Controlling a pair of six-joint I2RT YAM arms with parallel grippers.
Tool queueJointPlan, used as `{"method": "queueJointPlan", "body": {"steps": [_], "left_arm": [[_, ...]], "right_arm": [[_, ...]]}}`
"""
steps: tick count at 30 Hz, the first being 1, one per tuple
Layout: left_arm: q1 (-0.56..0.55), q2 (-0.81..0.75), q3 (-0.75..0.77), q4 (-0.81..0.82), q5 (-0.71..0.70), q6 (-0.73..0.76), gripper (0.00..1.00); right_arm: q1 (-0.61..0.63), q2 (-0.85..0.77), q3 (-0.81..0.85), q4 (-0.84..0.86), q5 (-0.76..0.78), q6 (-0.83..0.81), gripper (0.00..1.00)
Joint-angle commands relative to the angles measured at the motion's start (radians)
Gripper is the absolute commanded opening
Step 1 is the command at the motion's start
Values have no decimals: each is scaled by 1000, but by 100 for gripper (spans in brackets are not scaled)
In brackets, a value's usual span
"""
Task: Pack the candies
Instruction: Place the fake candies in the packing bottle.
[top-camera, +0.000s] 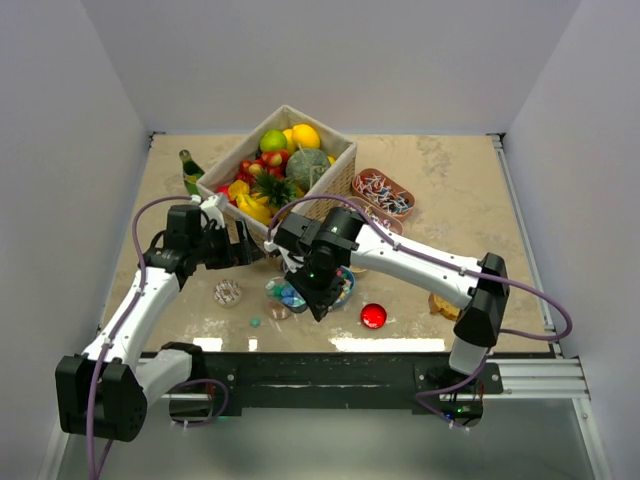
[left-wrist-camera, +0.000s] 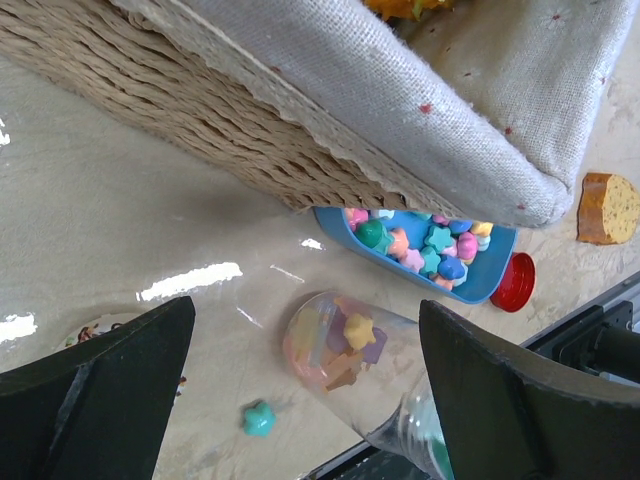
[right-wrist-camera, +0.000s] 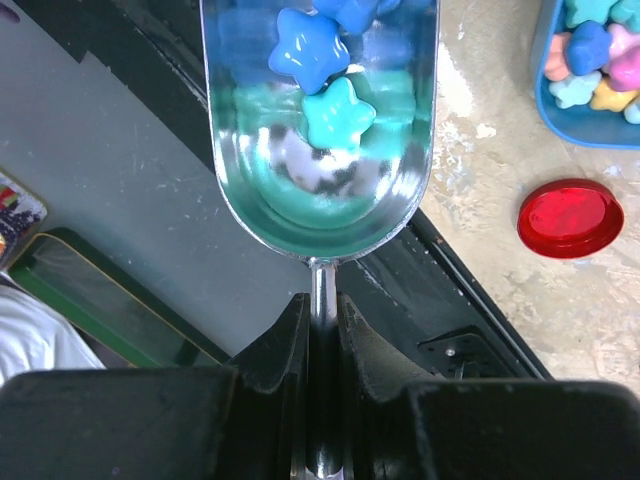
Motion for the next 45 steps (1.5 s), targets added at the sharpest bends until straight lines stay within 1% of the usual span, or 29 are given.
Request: {"method": "queueJointPlan", "body": {"steps": [1,8,18,28,45], "left_arm": [[-1,-2,-4,47,19,-2,100],[0,1,4,47,15,4,100],[0,11,13,48,11,4,100],[0,13,16,44,9,12,100],[0,-13,16,22,0,21,100]], "right_arm": [[-42,-59,27,-106,-53,7,0],[-65,-51,36,-105,-119,-15,0],[-87,-88,7,-105,-222,-7,0],[-93,-110,-58,-105,-257,-9,0],[-116,-58,-21,-103,-291,-18,0]]}}
